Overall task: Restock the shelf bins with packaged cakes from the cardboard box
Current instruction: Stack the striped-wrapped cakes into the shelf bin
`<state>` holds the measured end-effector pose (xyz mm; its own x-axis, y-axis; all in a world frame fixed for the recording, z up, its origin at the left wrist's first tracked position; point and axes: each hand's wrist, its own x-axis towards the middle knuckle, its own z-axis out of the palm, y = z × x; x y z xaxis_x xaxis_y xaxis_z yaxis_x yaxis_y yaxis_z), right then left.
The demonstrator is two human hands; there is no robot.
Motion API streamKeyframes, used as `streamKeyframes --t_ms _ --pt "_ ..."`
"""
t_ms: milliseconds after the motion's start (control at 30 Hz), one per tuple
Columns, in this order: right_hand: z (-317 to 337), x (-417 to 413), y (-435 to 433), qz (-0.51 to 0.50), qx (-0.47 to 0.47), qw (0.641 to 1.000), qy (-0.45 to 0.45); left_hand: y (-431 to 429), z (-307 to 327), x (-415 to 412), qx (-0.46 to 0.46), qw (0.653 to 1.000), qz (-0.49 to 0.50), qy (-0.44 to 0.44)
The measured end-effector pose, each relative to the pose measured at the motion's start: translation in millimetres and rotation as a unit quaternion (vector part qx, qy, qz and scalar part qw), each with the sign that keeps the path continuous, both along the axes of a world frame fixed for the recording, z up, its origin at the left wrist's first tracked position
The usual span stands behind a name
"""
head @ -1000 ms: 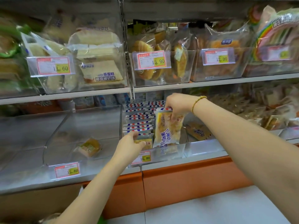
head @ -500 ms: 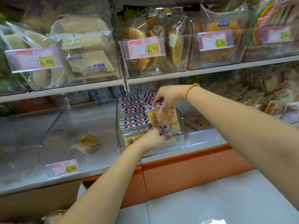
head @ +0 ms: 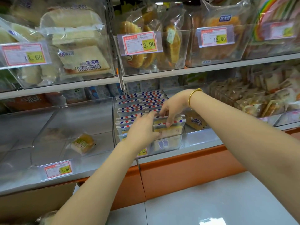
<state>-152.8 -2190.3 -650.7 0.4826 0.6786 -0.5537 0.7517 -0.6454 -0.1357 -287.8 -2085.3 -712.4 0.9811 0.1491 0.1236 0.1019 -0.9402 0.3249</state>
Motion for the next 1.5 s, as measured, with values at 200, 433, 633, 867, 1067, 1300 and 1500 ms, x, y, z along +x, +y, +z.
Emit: streamKeyframes --t_ms 200,433,633,867,1067,1300,1500 --pt "-2 14 -20 -0.101 0.243 0.963 0.059 10 14 16 0.008 0.996 -0.085 0.034" --pt "-38 25 1 -0.018 0.184 0.981 -0.057 16 3 9 0.051 0.991 -0.123 0.033" --pt "-41 28 14 0.033 0.173 0.978 -0.112 15 5 12 0.056 0.993 -0.104 0.029" --pt "-27 32 10 0.032 0.17 0.972 -0.157 6 5 24 0.092 0.986 -0.139 0.017" --pt "-17 33 4 -0.019 0.212 0.964 -0.159 -1 7 47 0.156 0.98 -0.036 0.115" --pt "-40 32 -5 -0.073 0.244 0.958 -0.134 -19 19 33 0.198 0.976 -0.04 0.084" --pt "-44 1 -37 -0.116 0.411 0.887 -0.176 -7 0 27 0.081 0.991 -0.048 0.099"
